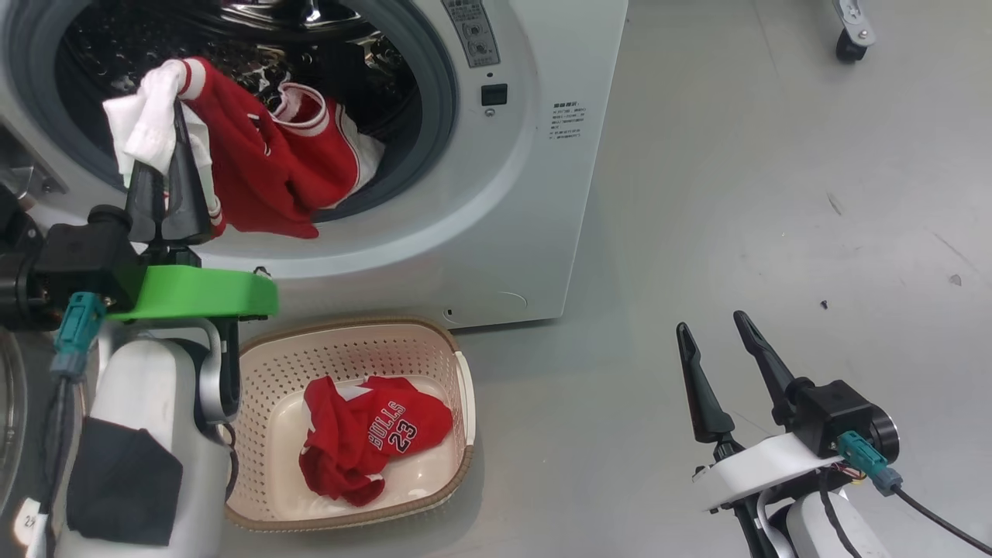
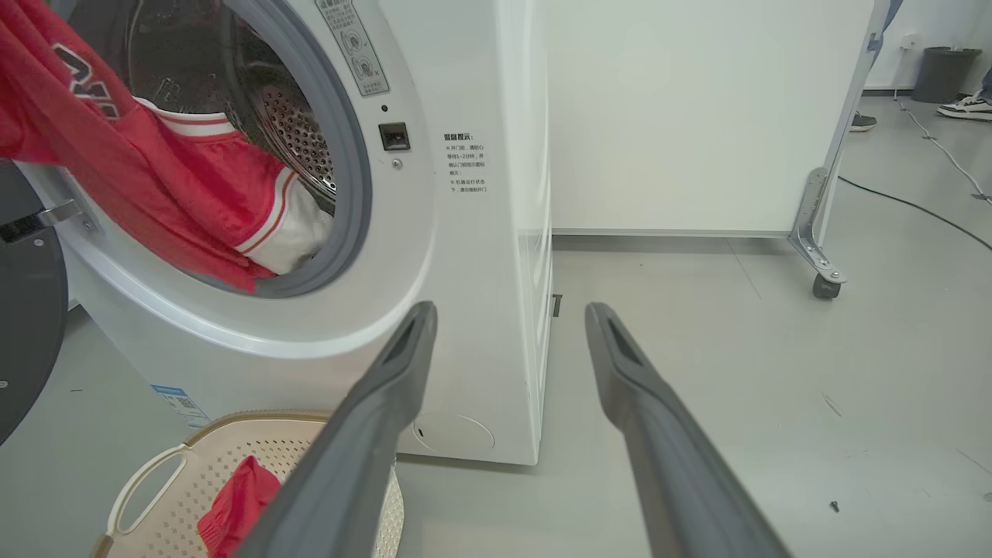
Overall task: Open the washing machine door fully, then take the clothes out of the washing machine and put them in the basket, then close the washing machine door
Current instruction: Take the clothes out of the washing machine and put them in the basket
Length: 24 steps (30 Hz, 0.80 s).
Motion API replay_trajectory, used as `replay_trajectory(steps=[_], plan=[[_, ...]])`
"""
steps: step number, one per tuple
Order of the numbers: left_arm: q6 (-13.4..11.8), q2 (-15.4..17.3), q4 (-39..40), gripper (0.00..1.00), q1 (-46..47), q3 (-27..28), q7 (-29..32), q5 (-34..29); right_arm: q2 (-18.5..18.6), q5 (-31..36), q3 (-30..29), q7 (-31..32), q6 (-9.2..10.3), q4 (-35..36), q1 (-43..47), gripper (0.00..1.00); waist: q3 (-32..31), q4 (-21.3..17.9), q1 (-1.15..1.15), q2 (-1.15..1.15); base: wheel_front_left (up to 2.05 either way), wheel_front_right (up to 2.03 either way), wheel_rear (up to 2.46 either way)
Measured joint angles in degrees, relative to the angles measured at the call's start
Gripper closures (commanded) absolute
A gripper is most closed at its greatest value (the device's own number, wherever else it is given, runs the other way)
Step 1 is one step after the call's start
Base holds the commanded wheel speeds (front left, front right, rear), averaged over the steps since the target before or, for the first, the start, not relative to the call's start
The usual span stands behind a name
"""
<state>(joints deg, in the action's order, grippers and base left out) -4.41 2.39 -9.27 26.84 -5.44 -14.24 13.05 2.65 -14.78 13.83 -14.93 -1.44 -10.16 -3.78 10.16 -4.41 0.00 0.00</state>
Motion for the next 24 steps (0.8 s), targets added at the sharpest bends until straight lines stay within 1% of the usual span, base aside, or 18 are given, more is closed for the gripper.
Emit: replay_trajectory(steps=[6, 12, 16, 24], plan=[[-0.01, -0.01, 5.22, 1.00, -0.24, -1.02, -0.03, -0.64, -0.01, 0.38, -0.16, 0.00, 0.00, 0.56, 0.57, 0.00, -0.87, 0.62, 0.00, 0.00, 0.00, 0.00, 0.00], [-0.09, -0.03, 9.57, 1.00, -3.44, -2.12, -0.21, -1.13, -0.03, 0.38, -0.55, 0.00, 0.00, 0.87, 1.07, 0.00, -1.56, 1.18, 0.00, 0.00, 0.00, 0.00, 0.00], [-0.18, -0.07, 10.87, 1.00, -4.99, -2.85, -0.21, -1.12, -0.01, 0.41, -1.10, 0.00, 0.07, 1.34, 1.62, 0.00, -1.71, 1.72, 0.00, 0.00, 0.00, 0.00, 0.00], [-1.02, -0.05, 12.29, 1.00, -11.33, -2.98, 0.73, -0.59, -0.04, 0.92, -0.66, 0.00, -0.01, 2.36, 2.09, 0.00, -1.11, 2.90, 0.00, 0.00, 0.00, 0.00, 0.00]])
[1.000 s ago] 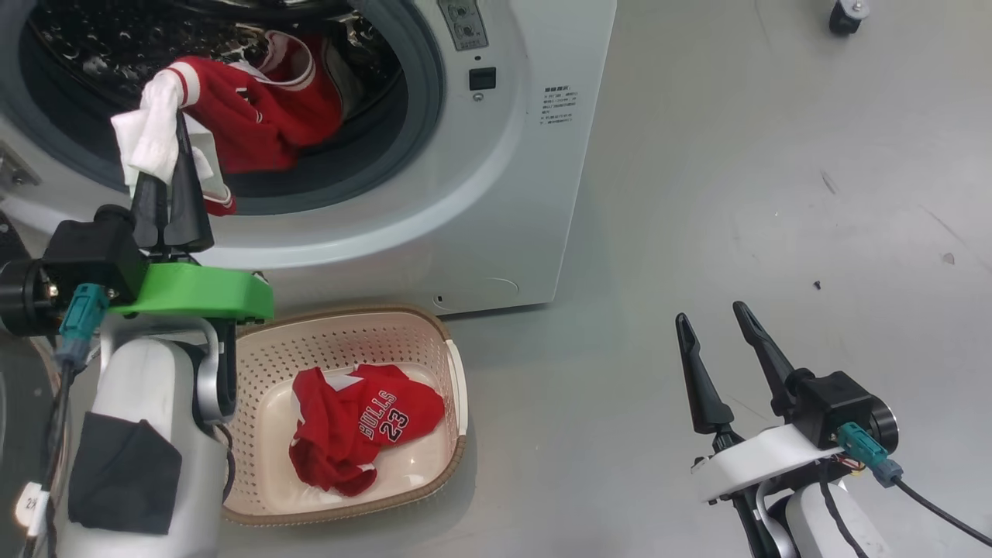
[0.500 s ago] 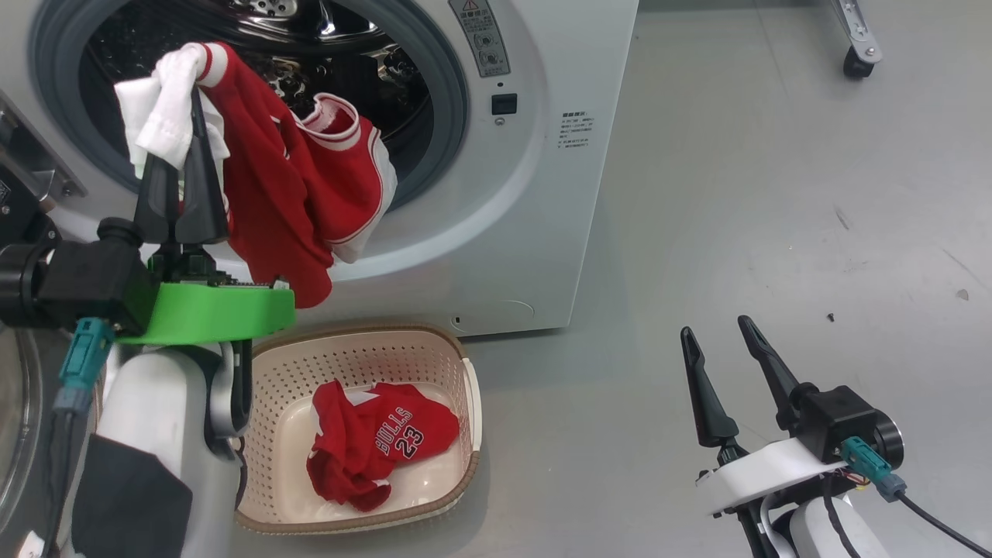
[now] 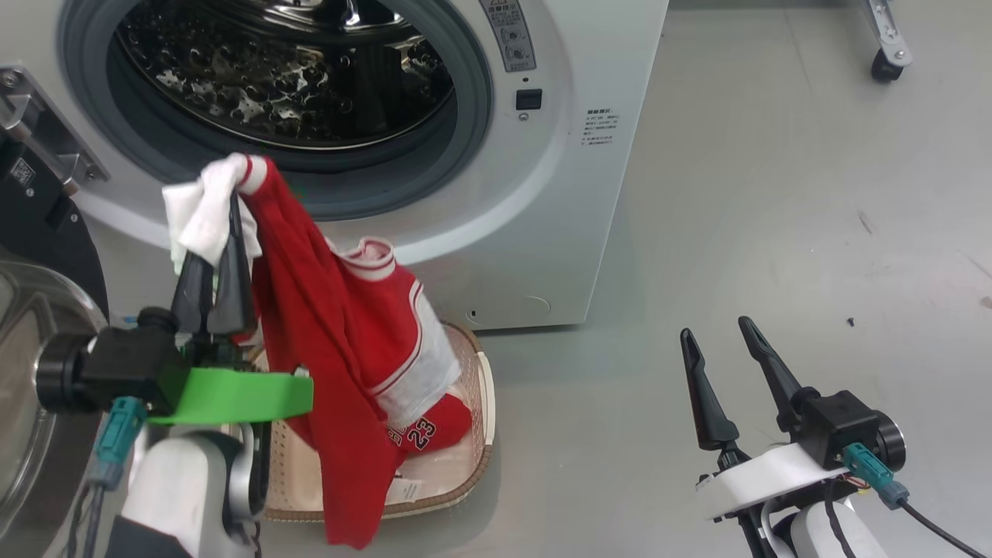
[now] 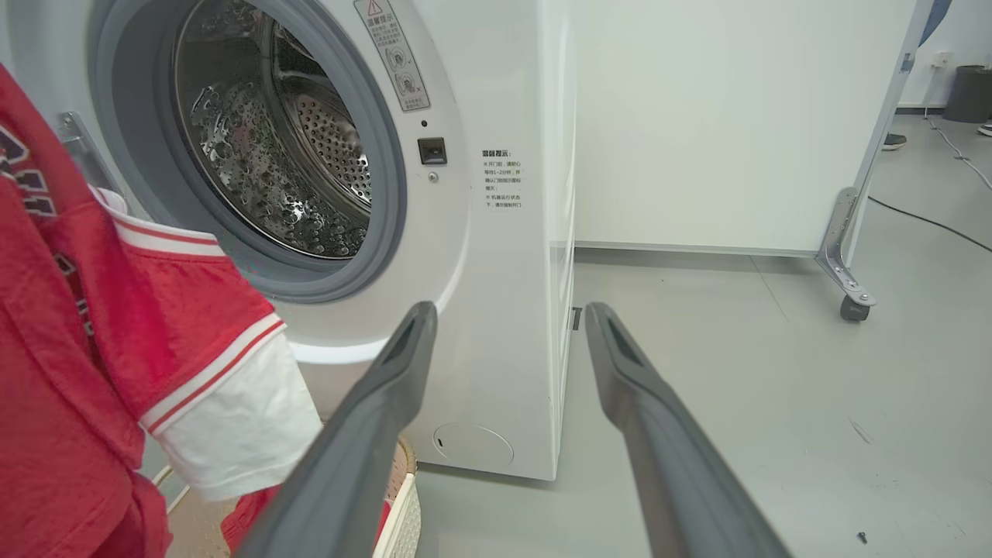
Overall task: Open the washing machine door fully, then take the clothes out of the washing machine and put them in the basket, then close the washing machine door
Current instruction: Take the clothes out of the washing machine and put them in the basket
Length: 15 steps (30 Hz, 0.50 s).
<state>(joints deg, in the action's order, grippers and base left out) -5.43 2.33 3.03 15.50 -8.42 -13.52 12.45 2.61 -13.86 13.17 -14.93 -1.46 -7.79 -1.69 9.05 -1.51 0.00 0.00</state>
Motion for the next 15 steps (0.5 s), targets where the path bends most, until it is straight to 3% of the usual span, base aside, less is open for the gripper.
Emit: replay_trajectory(steps=[15], plan=[[-0.80, 0.01, -8.35, 1.00, -7.08, -0.42, 4.70, 3.18, 0.01, 0.36, 0.81, 0.00, -0.93, 2.25, -0.96, 0.00, 7.25, -1.07, 0.00, 0.00, 0.00, 0.00, 0.00]])
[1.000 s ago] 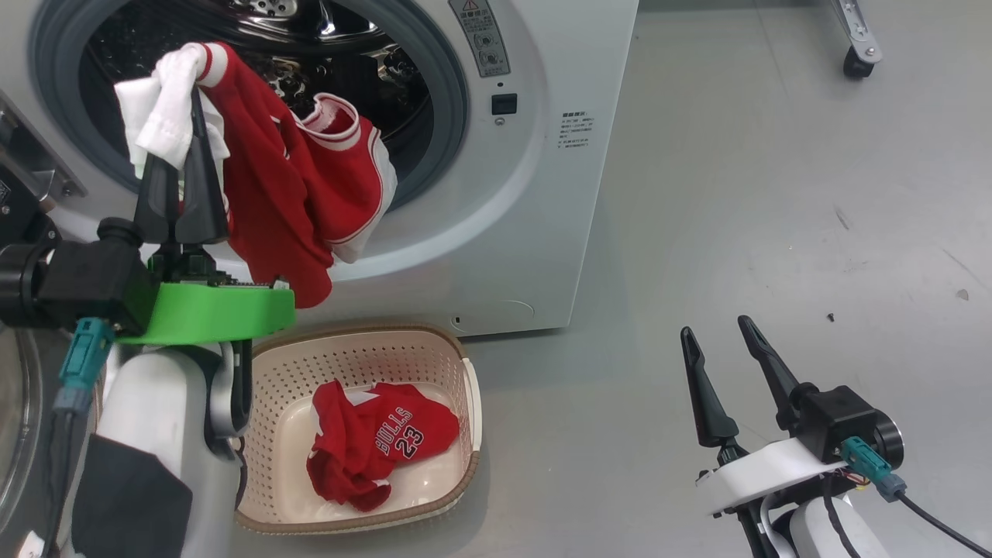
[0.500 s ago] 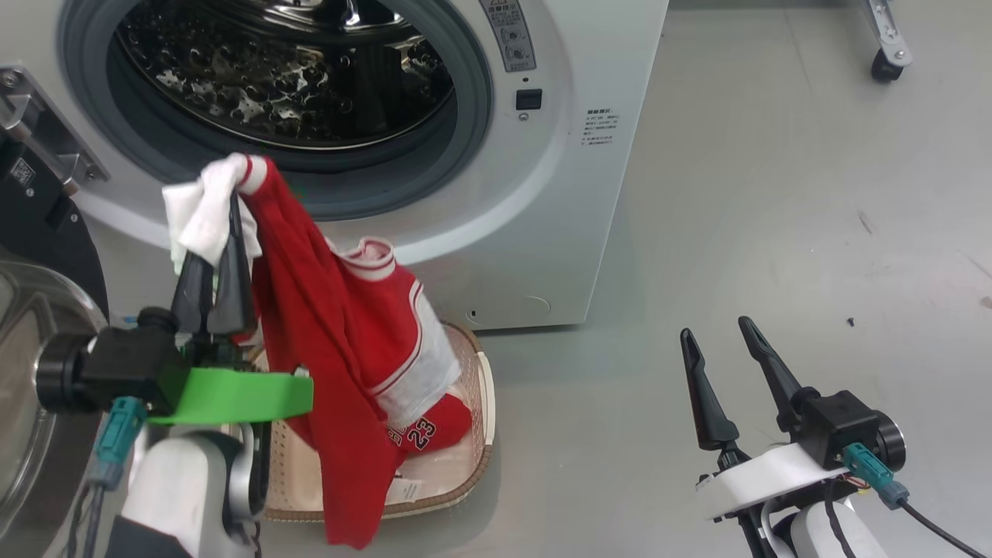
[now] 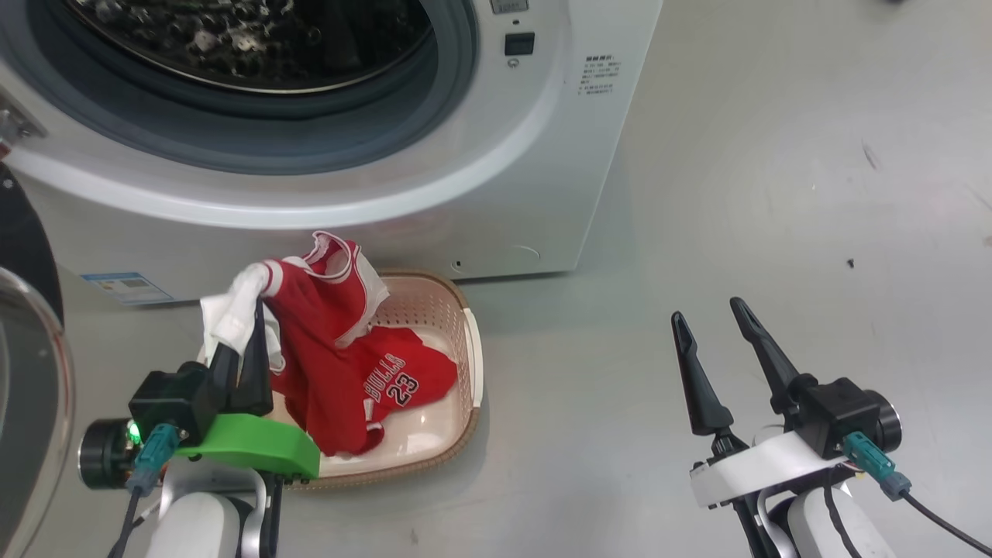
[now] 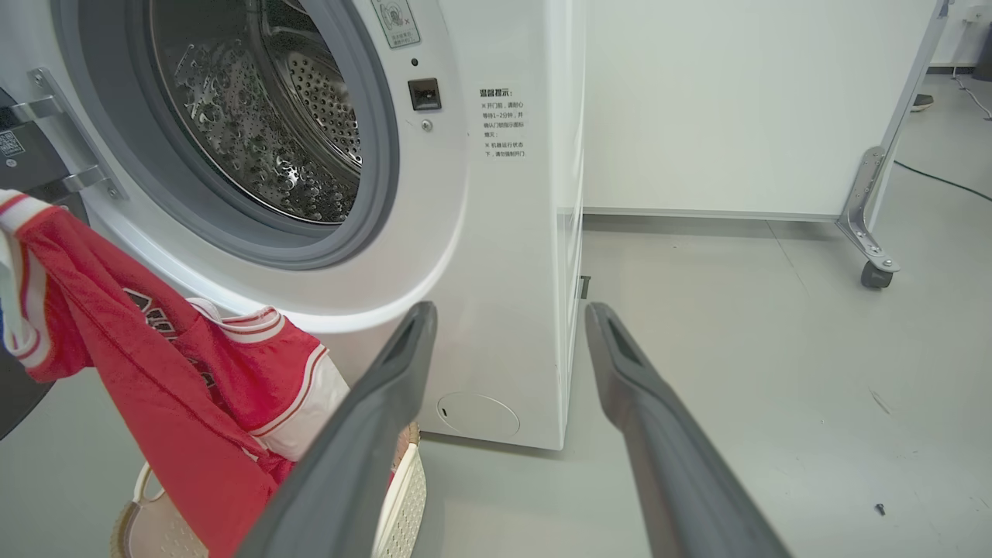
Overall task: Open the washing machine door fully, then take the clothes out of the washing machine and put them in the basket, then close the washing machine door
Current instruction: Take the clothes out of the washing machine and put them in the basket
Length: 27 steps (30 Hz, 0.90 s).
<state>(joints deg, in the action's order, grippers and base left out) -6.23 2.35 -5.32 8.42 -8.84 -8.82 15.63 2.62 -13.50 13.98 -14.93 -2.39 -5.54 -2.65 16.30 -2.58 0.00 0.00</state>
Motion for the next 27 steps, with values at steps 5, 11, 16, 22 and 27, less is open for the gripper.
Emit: replay_trajectory(steps=[5, 11, 16, 22, 27], plan=[[0.00, 0.00, -6.13, 1.00, 0.03, -0.14, 1.74, 0.45, 0.01, 0.01, 0.51, 0.00, -0.18, 0.79, -1.75, 0.00, 3.31, -1.01, 0.00, 0.00, 0.00, 0.00, 0.00], [0.00, 0.00, -12.78, 1.00, 2.38, -0.07, 3.67, 1.40, 0.01, -0.10, 1.18, 0.00, -0.64, 1.68, -4.09, 0.00, 7.63, -2.56, 0.00, 0.00, 0.00, 0.00, 0.00], [-0.01, -0.02, -17.29, 1.00, 6.75, 0.18, 4.81, 1.52, 0.02, -0.63, 1.62, 0.00, -1.05, 2.38, -6.13, 0.00, 11.23, -4.16, 0.00, 0.00, 0.00, 0.00, 0.00], [0.00, -0.01, -21.94, 1.00, 12.88, -0.04, 5.92, 1.52, 0.03, -1.51, 2.05, 0.00, -1.05, 2.98, -8.18, 0.00, 15.40, -6.19, 0.00, 0.00, 0.00, 0.00, 0.00], [0.00, 0.38, -26.46, 1.00, 17.04, 0.56, 7.44, 1.51, 0.02, -1.64, 2.26, 0.00, -1.07, 3.33, -10.01, 0.00, 18.80, -7.77, 0.00, 0.00, 0.00, 0.00, 0.00]])
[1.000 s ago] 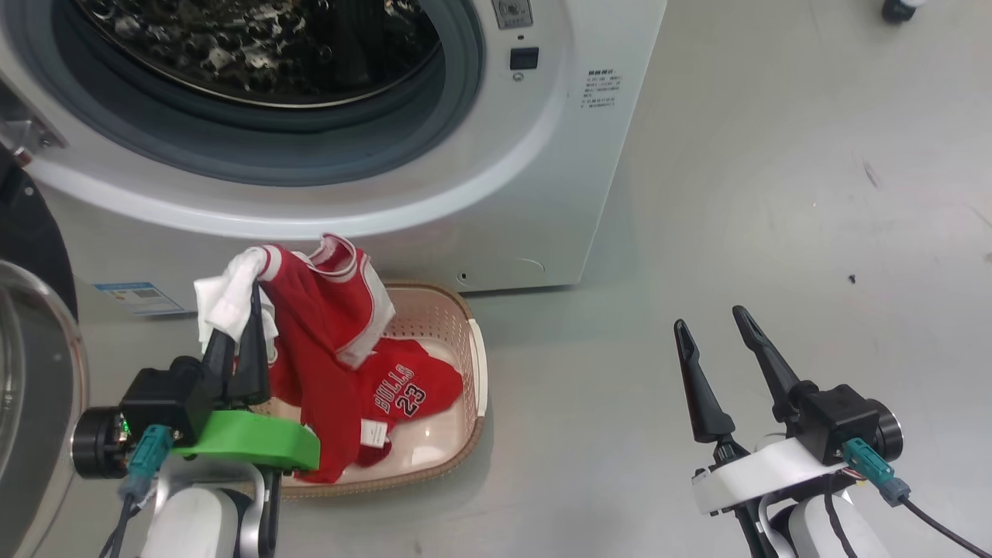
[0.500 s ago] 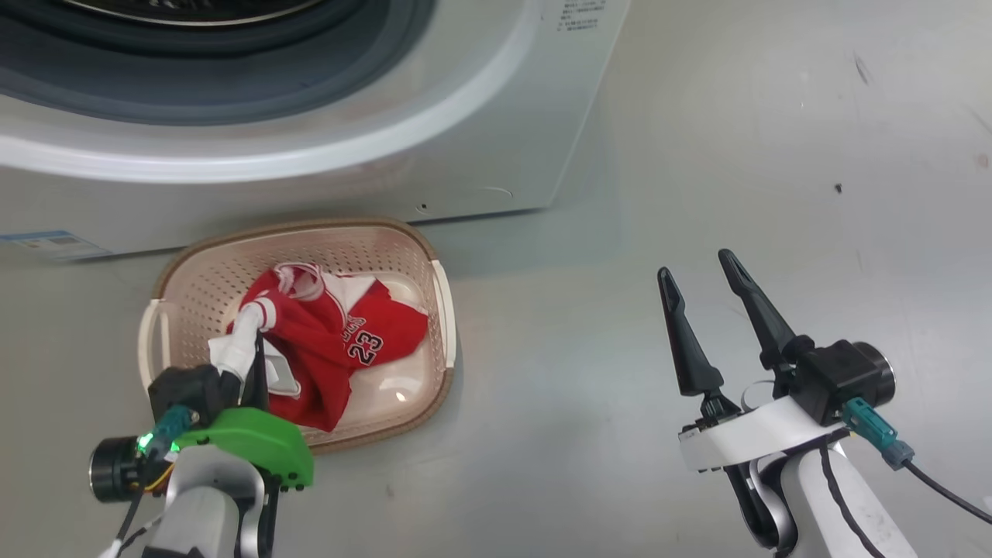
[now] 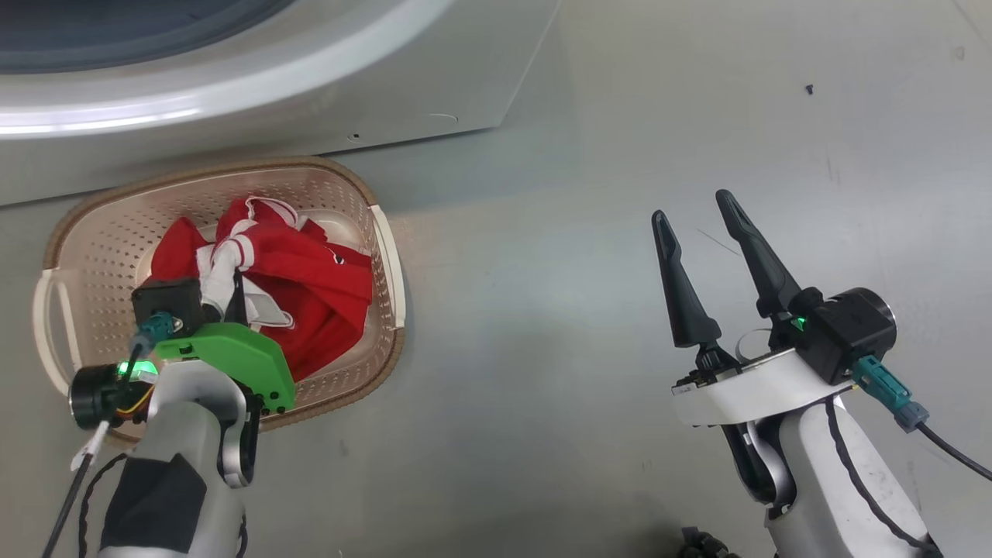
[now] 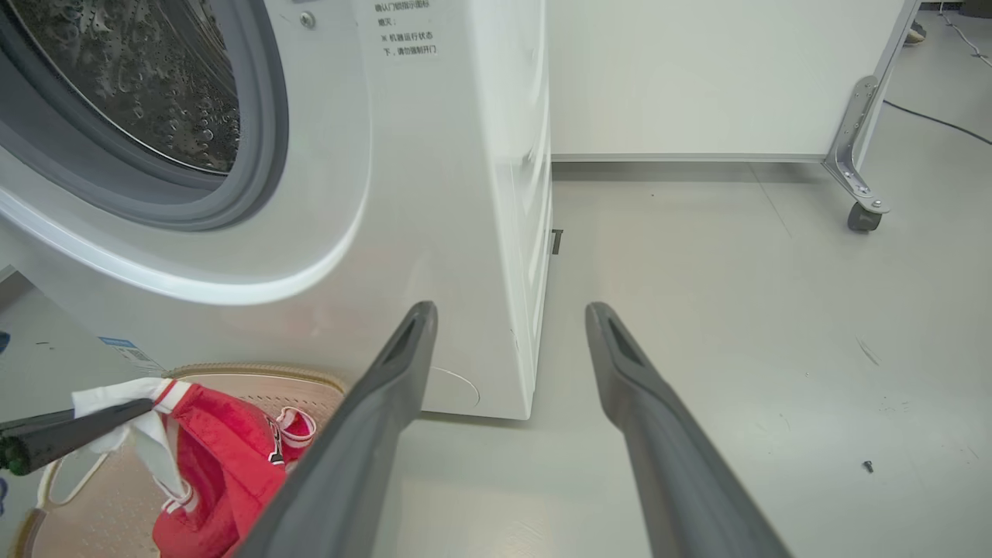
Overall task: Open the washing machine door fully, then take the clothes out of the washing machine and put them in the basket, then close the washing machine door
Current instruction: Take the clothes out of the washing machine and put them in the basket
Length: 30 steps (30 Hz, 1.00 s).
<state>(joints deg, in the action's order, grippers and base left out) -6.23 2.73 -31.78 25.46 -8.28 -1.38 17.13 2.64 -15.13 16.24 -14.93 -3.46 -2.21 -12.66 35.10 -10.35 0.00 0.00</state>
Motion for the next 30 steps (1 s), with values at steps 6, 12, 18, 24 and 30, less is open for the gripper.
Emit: replay_trajectory(steps=[6, 12, 18, 24, 30], plan=[[0.00, 0.66, -6.31, 1.00, 2.44, 2.19, 0.80, 1.71, 0.00, -0.48, 0.12, 0.00, 0.00, 0.02, -2.03, 0.00, 3.48, -1.70, 0.00, 0.00, 0.00, 0.00, 0.00], [0.00, 0.60, -11.00, 1.00, 4.55, 4.42, 0.54, 3.32, 0.00, -0.49, -0.20, 0.00, 0.01, -0.15, -2.81, 0.00, 5.49, -2.97, 0.00, 0.00, 0.00, 0.00, 0.00], [0.11, 0.62, -14.18, 1.00, 7.06, 4.60, -0.68, 3.63, -0.01, -0.49, -0.19, 0.00, 0.01, -0.62, -3.46, 0.00, 5.89, -3.08, 0.00, 0.00, 0.00, 0.00, 0.00], [2.07, 0.33, -17.24, 0.63, 8.42, 4.34, -1.82, 4.68, 0.00, -0.48, -0.38, -0.01, 0.01, -1.60, -3.61, 0.00, 4.93, -2.54, 0.00, 0.00, 0.00, 0.00, 0.00], [3.49, 0.08, -19.38, 0.00, 8.77, 3.98, -5.30, 5.01, -0.01, -0.45, -0.46, 0.00, 0.00, -2.49, -3.62, 0.00, 2.91, -1.64, 0.00, 0.00, 0.00, 0.00, 0.00]])
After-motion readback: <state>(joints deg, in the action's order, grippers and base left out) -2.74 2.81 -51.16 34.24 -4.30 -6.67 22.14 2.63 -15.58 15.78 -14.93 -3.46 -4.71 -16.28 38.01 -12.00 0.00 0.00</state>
